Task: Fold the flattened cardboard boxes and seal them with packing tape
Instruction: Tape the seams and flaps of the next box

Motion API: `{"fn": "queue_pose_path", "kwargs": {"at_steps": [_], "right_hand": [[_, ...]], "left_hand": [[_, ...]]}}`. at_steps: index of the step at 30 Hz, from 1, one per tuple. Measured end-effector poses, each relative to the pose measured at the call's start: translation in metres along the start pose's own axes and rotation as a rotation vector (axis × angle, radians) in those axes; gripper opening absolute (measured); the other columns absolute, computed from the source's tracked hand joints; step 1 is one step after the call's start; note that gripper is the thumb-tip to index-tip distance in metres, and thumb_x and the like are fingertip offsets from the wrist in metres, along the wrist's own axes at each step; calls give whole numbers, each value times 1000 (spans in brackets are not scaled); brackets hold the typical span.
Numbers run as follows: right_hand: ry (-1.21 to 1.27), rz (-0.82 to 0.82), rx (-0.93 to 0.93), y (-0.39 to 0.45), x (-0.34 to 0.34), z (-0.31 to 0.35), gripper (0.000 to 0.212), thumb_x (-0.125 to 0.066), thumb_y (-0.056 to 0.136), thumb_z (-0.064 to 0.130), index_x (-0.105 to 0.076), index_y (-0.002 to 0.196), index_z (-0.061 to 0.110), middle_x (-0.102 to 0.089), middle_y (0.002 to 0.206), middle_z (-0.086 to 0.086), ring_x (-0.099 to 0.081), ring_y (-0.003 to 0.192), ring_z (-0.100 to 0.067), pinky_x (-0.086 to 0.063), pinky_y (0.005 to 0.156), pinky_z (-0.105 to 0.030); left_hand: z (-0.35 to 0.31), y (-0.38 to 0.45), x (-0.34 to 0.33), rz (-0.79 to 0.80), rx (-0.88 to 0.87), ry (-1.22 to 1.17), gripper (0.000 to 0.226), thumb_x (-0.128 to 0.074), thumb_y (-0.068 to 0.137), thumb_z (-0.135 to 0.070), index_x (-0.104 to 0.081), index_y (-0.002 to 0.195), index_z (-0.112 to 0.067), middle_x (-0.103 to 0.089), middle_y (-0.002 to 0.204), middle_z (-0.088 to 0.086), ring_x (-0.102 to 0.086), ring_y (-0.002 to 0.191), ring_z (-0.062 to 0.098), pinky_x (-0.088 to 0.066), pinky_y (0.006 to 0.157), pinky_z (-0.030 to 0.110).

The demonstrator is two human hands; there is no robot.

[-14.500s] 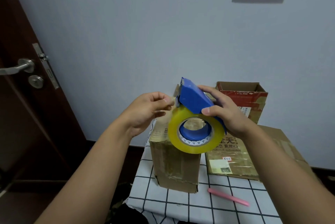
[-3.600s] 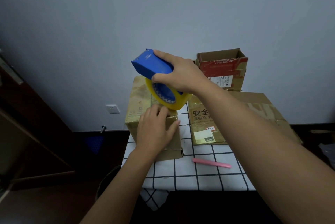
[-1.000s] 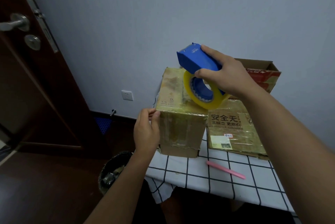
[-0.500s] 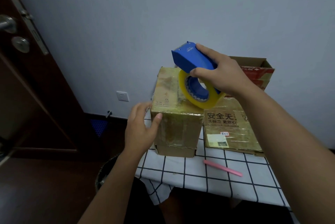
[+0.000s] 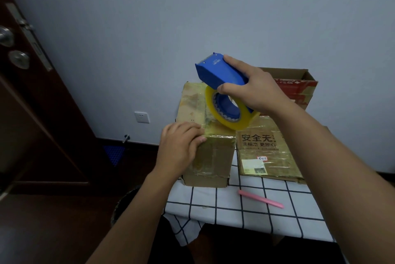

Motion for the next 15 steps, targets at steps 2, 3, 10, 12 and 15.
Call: {"fn": "queue_pose_path", "kwargs": {"at_steps": [2, 3, 10, 12, 15], "right_hand": [[0, -2, -1, -1, 1, 0, 72, -69, 82, 49, -35, 146, 52, -49, 128, 11, -57, 105, -16, -47, 72, -21], [0, -4, -3, -1, 2, 0, 72, -69, 82, 49, -35, 146, 52, -49, 127, 11, -57, 105, -16, -47, 71, -20], [13, -13, -8, -4, 3, 1, 72, -70, 83, 46, -36, 146, 50, -47, 123, 11, -55, 105, -16, -46, 68, -18], [9, -13, -5, -4, 3, 1, 72, -70, 83, 46, -35, 146, 50, -47, 123, 11, -55, 104, -15, -47, 69, -20], [10, -23, -2, -6, 4, -1, 72, -70, 83, 46, -35, 146, 51, -48, 122, 12, -56, 103, -14, -47, 70, -19]], "left_hand": [[-4, 3, -1, -1, -13, 14, 25, -51, 93, -37, -71, 95, -21, -68, 103, -9, -58, 101, 15, -30, 93, 29], [-5, 5, -1, 9, -13, 34, 23, -51, 93, -36, -69, 95, -22, -66, 102, -9, -58, 100, 15, -27, 92, 27], [-33, 15, -13, 134, -120, 66, 28, -56, 91, -42, -69, 104, -20, -64, 107, -3, -56, 100, 21, -39, 85, 34], [-36, 16, -20, 80, -106, 51, 13, -66, 90, -29, -68, 92, -16, -63, 97, -1, -55, 87, 21, -35, 74, 29], [-39, 13, -23, 63, -97, 70, 9, -66, 90, -24, -63, 91, -15, -59, 97, 0, -52, 87, 21, -37, 73, 31]]}}
Point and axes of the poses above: each hand's wrist, its own y-axis towards the middle knuckle, its own x-axis out of the back of the hand, z = x × y, the point moved 4 cm from there along y, towards the middle knuckle
